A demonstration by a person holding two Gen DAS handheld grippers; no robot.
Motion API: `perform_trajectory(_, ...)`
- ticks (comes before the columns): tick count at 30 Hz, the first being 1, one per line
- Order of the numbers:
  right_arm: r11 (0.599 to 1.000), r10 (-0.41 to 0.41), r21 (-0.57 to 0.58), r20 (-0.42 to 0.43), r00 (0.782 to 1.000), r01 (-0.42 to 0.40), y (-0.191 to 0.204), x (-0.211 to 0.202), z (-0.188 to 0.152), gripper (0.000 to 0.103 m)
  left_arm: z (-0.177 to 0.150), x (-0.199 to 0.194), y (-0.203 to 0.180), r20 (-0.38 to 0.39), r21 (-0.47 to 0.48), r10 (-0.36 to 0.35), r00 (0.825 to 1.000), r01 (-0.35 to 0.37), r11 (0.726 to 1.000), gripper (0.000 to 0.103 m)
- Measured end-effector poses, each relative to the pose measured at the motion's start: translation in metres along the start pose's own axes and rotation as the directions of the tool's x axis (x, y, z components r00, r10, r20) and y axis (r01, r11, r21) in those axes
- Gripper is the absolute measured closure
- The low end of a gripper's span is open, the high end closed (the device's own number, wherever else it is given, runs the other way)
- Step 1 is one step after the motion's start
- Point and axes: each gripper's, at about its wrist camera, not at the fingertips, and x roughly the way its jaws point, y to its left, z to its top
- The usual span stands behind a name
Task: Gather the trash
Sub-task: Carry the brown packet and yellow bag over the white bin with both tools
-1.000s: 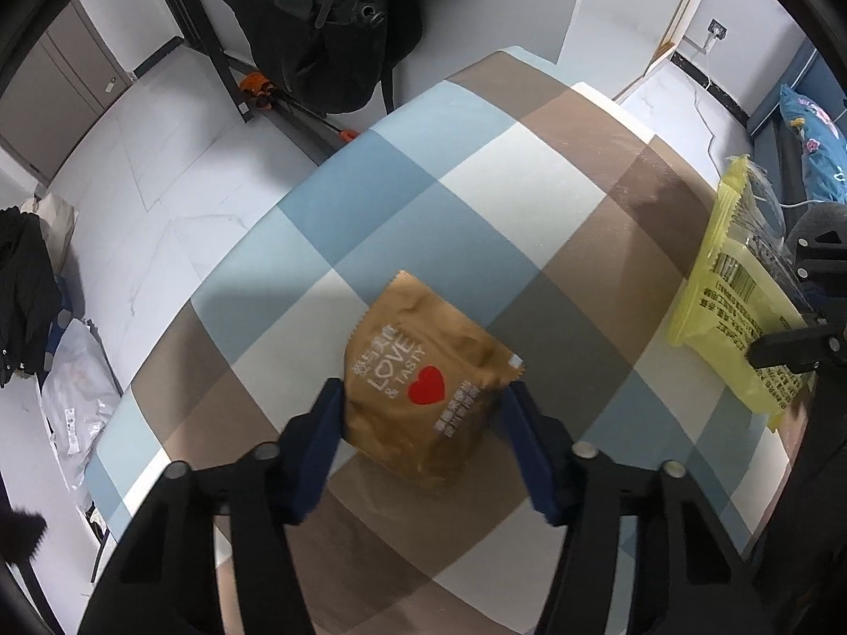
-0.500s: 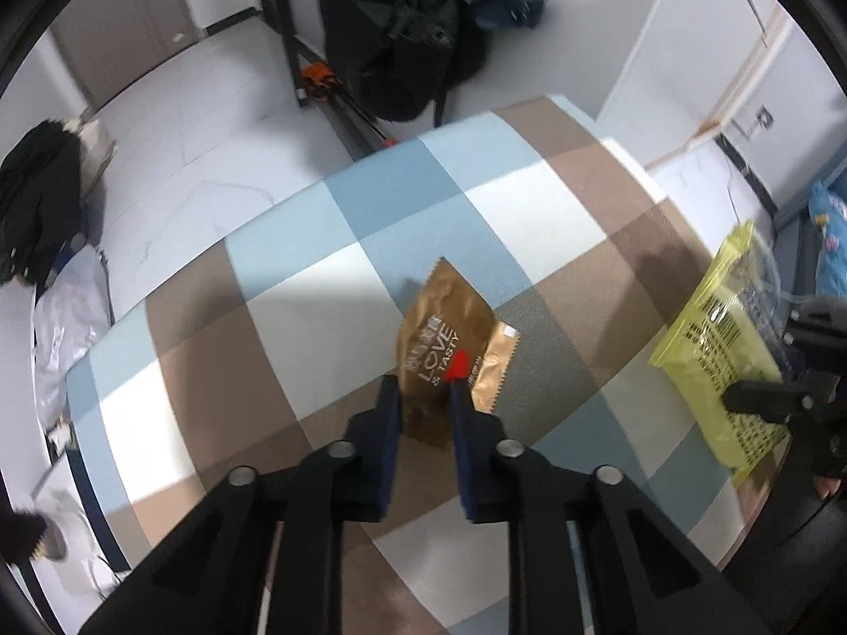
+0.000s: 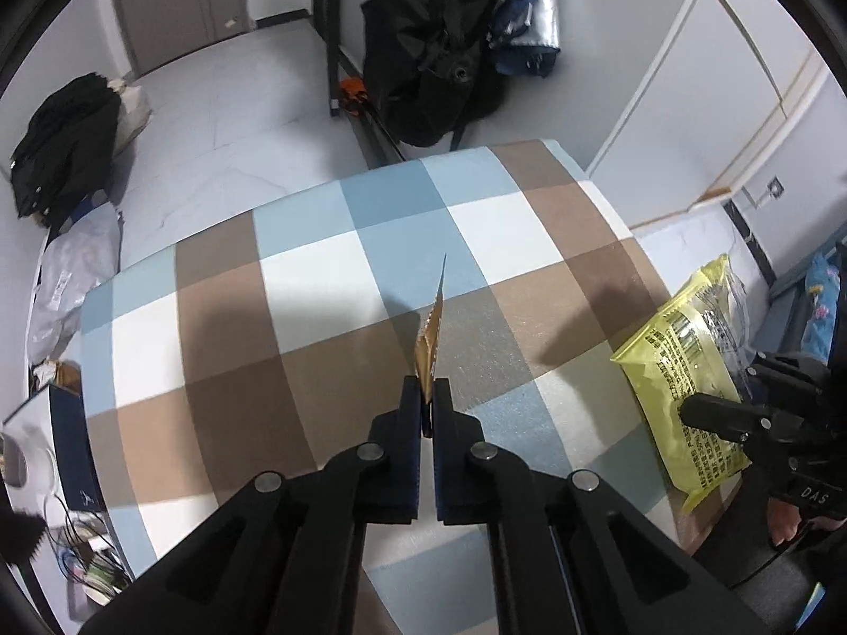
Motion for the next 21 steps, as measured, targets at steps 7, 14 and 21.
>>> perform_trajectory(7, 1.0, 0.001, -0.024, 0.056, 0.998, 0.001, 0.01, -0.025, 0.003, 0.086, -0.003, -0.034, -0.013, 0.098, -0.015, 0.027, 0.995, -0.025, 1.0, 0.103)
perform_trajectory(14, 1.0, -0.001, -0.023, 0.176, 0.984, 0.006, 0.015, -0.083, 0.014, 0.086, 0.001, -0.083, -0.05, 0.226, 0.045, -0.017, 0.974, 0.007, 0.999, 0.103)
perform_trajectory(21, 0.999, -0.046, -0.001, 0.334, 0.941, 0.049, 0.011, -0.162, 0.024, 0.086, 0.015, -0.122, -0.102, 0.317, 0.133, -0.111, 0.942, 0.072, 0.989, 0.103)
